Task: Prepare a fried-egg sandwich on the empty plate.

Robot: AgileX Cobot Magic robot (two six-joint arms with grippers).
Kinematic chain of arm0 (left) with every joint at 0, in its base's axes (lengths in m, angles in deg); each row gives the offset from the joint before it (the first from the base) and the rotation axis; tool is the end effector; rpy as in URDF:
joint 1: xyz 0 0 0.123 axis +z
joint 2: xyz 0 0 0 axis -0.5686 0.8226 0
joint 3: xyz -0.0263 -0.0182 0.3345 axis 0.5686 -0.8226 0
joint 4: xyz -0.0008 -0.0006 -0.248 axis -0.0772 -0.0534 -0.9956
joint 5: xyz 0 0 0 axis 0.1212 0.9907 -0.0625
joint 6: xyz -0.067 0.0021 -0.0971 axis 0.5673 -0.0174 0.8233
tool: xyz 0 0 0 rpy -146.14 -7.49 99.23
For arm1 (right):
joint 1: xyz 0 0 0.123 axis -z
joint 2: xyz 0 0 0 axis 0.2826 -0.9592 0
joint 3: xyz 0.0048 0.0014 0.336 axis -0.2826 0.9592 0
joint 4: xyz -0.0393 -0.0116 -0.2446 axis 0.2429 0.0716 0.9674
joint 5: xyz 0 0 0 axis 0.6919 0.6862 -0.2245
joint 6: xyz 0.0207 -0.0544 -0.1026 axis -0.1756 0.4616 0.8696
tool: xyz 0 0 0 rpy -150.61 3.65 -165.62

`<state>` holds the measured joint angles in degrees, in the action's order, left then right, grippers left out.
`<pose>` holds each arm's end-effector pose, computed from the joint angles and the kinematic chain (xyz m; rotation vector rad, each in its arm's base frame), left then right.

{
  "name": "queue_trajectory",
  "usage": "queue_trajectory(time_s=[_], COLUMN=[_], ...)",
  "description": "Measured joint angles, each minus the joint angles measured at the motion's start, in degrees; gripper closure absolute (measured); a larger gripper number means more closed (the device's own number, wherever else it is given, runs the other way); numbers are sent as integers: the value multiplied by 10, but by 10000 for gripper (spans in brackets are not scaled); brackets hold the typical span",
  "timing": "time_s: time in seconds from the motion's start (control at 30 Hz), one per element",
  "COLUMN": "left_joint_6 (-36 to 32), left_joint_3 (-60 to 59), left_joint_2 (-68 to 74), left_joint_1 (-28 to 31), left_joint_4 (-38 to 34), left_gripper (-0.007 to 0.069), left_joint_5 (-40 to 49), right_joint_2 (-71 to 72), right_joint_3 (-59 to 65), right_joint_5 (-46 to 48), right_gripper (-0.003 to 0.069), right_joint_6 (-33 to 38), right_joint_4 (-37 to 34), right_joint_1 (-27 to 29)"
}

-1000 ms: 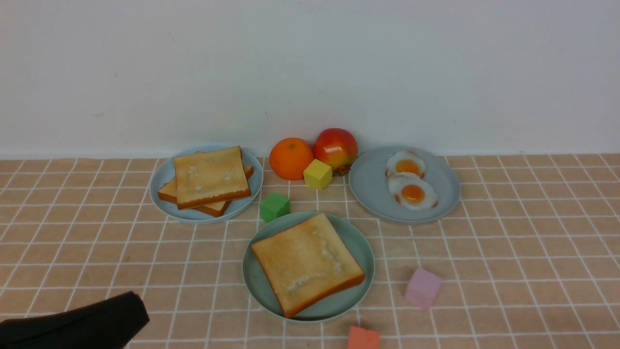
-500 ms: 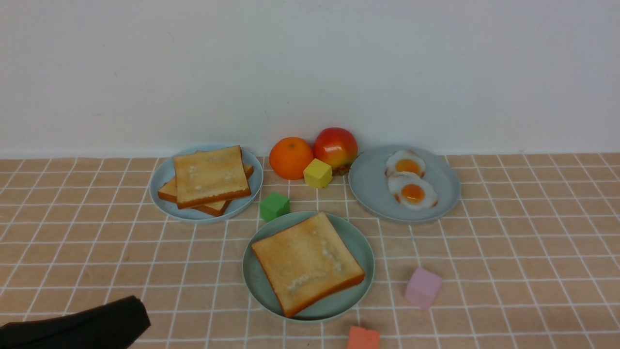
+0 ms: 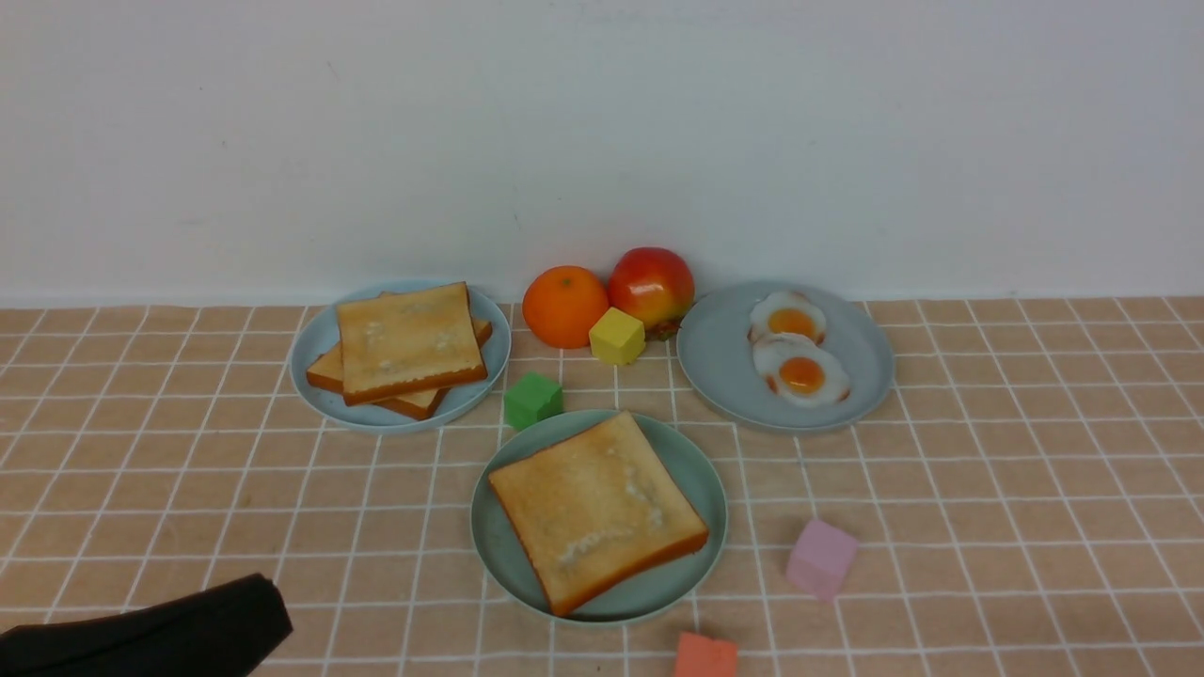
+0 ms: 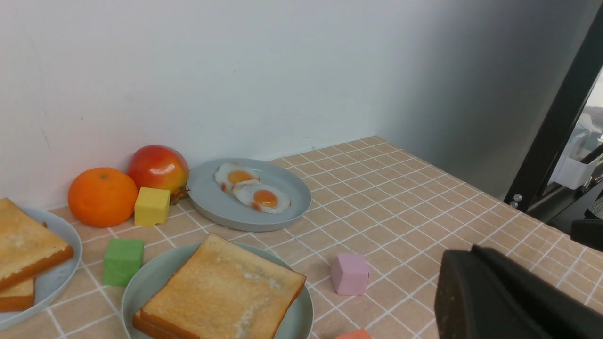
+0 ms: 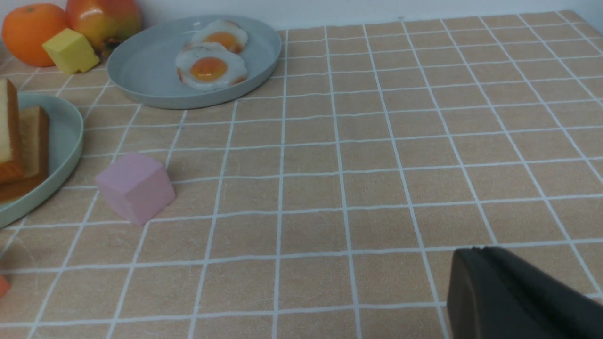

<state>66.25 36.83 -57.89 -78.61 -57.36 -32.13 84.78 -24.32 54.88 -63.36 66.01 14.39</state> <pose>0.0473 -0.0444 0.2951 0.4425 1.5411 -0.7527 0.0234 -0.0018 0.1660 0.0554 1.8613 0.0577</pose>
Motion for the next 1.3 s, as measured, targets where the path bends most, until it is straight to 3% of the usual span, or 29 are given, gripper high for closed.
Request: queue_trajectory(time_s=[0.23,0.37,0.5,0.53,0.63,0.77,0.93,1.3], left_joint_6=[-7,-13,-13,-13,-7,21,71,88], left_joint_3=[-3,-14,-50,-50,-95,-149,-161,-162], left_joint_2=[-2,-34,-118,-121,-189,-206,-206,-206], left_joint_1=[11,76,232,238,348,415,427,427], left_joint_4=[14,24,25,25,27,29,58,63], left_gripper=[634,638,638,638,638,638,638,638], left_joint_5=[-32,-78,-71,-69,-12,57,211,234], right_joint_2=[0,0,0,0,0,0,0,1], right_joint_3=[0,0,0,0,-1,-1,-1,-1], right_joint_5=[0,0,1,2,2,2,3,4], right_gripper=[659,657,655,655,650,646,643,627], right_joint_6=[0,0,0,0,0,0,0,0], right_joint_4=[0,0,0,0,0,0,0,0], right_joint_1=[0,0,0,0,0,0,0,1])
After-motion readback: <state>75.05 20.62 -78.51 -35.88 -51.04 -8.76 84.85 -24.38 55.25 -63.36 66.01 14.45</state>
